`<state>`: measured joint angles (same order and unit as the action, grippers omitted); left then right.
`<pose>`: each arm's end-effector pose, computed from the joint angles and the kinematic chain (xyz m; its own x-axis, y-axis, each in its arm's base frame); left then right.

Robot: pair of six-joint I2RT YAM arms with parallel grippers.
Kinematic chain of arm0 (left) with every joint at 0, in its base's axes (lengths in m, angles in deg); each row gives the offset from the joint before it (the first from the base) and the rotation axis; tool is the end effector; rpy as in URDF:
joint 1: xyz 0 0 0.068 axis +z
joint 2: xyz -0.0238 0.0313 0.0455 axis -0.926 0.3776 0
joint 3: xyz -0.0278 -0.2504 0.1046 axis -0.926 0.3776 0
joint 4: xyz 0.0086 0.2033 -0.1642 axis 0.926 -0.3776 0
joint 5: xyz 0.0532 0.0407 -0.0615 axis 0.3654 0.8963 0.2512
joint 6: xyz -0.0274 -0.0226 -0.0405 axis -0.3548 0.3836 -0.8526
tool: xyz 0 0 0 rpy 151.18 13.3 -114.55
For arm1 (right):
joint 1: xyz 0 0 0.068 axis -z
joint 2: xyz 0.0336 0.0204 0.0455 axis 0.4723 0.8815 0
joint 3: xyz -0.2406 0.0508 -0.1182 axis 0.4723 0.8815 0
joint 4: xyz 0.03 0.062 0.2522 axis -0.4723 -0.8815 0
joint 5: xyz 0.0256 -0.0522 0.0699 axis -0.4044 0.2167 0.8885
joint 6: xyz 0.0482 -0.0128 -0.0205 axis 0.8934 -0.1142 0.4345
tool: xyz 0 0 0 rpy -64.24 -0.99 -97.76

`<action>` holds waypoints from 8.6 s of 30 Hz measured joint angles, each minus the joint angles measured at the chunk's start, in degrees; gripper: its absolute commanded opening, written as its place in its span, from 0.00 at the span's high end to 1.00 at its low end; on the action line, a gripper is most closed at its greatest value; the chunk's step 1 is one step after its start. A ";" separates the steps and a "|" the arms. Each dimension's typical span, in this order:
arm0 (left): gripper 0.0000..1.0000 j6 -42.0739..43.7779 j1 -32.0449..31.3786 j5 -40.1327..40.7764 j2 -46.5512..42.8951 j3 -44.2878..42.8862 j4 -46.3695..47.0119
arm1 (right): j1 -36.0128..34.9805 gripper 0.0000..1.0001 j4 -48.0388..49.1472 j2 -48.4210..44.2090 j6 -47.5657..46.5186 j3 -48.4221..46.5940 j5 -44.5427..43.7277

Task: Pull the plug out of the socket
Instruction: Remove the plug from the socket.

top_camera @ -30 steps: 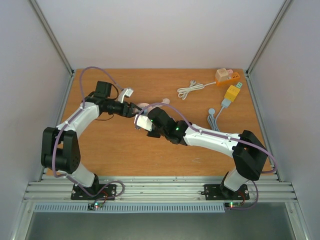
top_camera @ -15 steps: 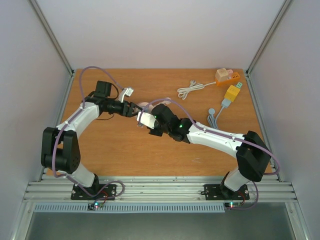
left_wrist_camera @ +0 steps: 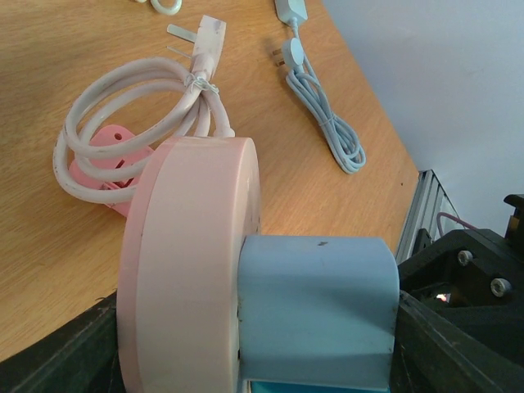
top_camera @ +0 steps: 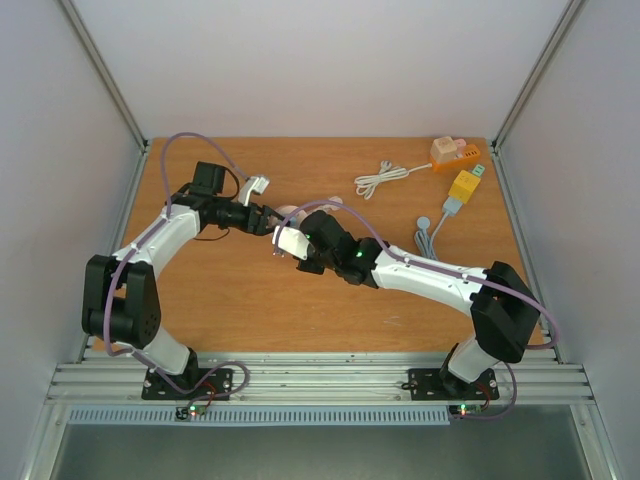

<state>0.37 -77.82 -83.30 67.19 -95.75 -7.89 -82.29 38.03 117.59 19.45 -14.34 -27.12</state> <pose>0.3136 -0.0850 0.2477 -0.7740 0.1667 -0.6108 0.6062 0.4740 -0.6387 0.2135 0.2860 0.2553 0.4817 -0.8275 -0.2884 -0.6607 -0.1267 -0.7399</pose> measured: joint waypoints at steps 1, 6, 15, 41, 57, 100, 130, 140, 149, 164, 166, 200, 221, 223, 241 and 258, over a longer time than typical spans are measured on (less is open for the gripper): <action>1.00 0.00 0.00 -0.04 -0.02 0.00 0.02 | 0.00 0.99 0.02 0.00 -0.07 0.00 0.00; 1.00 0.00 0.07 -0.26 -0.13 0.00 0.04 | 0.04 0.99 0.02 -0.13 -0.24 0.02 0.28; 1.00 -0.11 0.39 -1.09 -0.37 0.04 -0.09 | 0.42 0.99 -0.15 -0.83 -0.63 0.20 1.90; 1.00 0.00 0.15 -1.11 -1.05 0.94 0.17 | 1.57 0.96 -1.53 -1.31 1.22 -0.04 3.91; 1.00 0.00 0.15 0.68 -1.07 0.94 0.66 | -0.11 0.91 -0.44 -0.55 -0.39 -0.02 -0.79; 1.00 -0.22 2.47 2.49 -1.11 1.05 1.09 | 2.36 0.18 -0.50 -2.34 0.79 -0.04 1.25; 1.00 0.72 0.55 1.14 -1.11 1.11 0.22 | -0.50 0.92 0.81 -0.02 1.44 -0.02 -1.49; 1.00 0.66 -0.42 3.63 -1.11 1.09 0.24 | -0.50 0.97 0.00 0.13 1.66 0.07 -1.84; 1.00 0.70 0.70 1.75 -1.11 1.09 0.50 | -0.35 0.97 2.58 0.13 0.90 1.05 -1.84; 1.00 -0.39 1.66 0.79 -1.11 1.14 1.66 | 0.87 0.98 3.58 0.13 2.19 1.03 0.26; 1.00 -0.35 1.64 0.79 -1.11 1.16 1.60 | 1.01 0.98 3.50 0.13 2.16 1.03 0.72; 1.00 0.46 2.10 -0.83 -1.11 1.09 2.01 | -0.83 0.97 7.23 -0.07 -2.01 2.58 -4.04; 1.00 0.44 0.81 0.68 -1.11 1.09 1.79 | -0.02 0.98 3.34 -1.46 -1.46 2.10 -1.95; 1.00 0.44 0.74 1.05 -1.11 1.09 1.77 | -0.63 0.98 3.52 -1.20 -2.05 2.10 -3.30; 1.00 0.46 1.40 -1.14 -1.11 1.09 1.84 | 0.68 0.98 3.50 -1.62 -0.35 2.10 -0.39; 1.00 0.48 -0.94 3.56 -1.22 1.07 1.40 | 1.27 0.97 0.52 -1.95 0.39 1.66 0.63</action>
<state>0.85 -78.76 -79.74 65.97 -94.68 -6.49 -81.02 38.56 115.64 19.84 -12.68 -26.49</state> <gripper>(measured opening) 0.737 0.179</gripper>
